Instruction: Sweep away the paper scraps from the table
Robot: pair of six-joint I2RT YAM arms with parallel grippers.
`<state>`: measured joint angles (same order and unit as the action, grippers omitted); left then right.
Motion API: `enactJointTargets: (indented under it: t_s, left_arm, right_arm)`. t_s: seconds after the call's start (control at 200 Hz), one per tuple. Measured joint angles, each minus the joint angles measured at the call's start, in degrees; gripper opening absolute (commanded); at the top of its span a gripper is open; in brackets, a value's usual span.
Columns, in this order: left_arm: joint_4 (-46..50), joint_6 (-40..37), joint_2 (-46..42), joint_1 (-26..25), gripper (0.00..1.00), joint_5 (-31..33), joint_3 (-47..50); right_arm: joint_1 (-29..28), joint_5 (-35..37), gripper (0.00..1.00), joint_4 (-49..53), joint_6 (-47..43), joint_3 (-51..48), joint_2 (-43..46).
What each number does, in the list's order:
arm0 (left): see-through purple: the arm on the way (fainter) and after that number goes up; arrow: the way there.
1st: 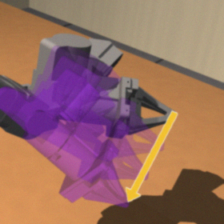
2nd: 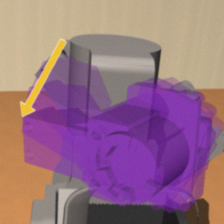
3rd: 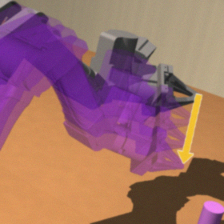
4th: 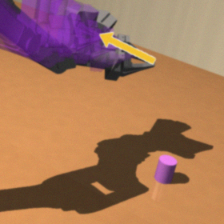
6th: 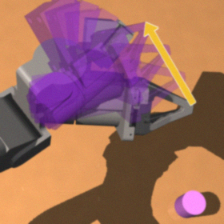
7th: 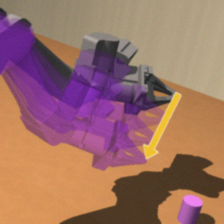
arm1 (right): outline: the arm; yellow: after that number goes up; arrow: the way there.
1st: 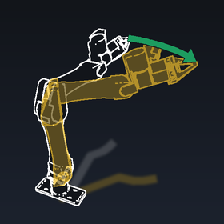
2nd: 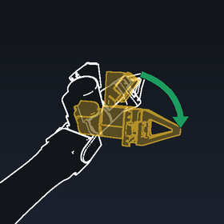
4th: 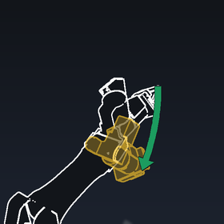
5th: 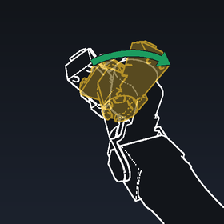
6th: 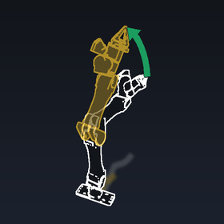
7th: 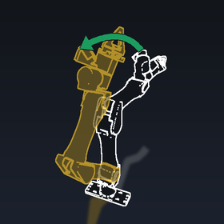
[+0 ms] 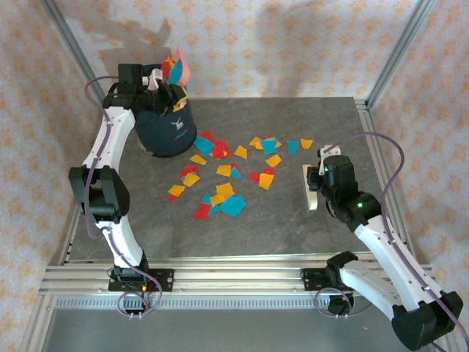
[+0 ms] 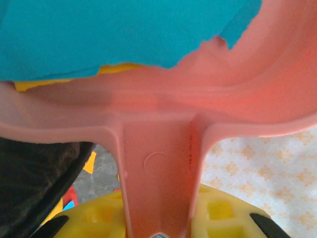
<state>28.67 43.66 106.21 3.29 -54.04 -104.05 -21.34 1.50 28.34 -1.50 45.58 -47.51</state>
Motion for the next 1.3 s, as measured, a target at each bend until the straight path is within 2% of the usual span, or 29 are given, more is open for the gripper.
enactJointTargets:
  t_s: [0.34,0.665,1.091,1.296]
  left_arm:
    - [-15.98,12.59,-3.54,1.38,0.0,-1.11,8.17]
    - [-38.56,32.09,-3.87,1.38,0.0,-2.78,17.57]
    - [-54.4,45.68,-6.99,1.38,0.0,-2.49,25.18]
    - [-65.07,54.45,-7.23,1.38,0.0,-1.62,29.18]
  right_arm:
    - [0.0,-0.02,0.0,0.0,0.0,0.0,-0.02]
    - [0.0,-0.02,0.0,-0.02,0.0,-0.15,-0.28]
    - [-0.02,-0.02,0.0,-0.04,0.02,-1.07,-0.48]
    - [0.0,-0.13,0.0,-0.07,0.04,-1.14,-0.9]
